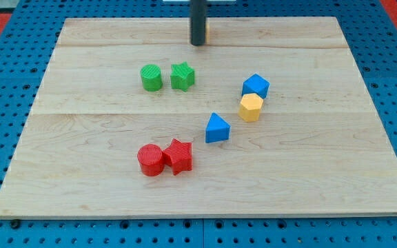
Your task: Move yellow hexagon left side of blue cube
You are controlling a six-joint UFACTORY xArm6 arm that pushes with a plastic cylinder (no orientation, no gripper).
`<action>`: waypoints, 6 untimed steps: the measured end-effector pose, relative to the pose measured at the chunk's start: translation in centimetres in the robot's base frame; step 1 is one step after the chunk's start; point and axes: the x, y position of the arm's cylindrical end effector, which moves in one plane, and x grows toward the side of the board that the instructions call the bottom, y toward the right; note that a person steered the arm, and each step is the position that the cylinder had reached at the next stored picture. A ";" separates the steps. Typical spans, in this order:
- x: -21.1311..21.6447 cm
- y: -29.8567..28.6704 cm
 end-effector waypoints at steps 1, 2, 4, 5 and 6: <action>0.0 7.6; -1.3 8.5; 10.8 27.2; 19.0 25.5; 20.3 19.6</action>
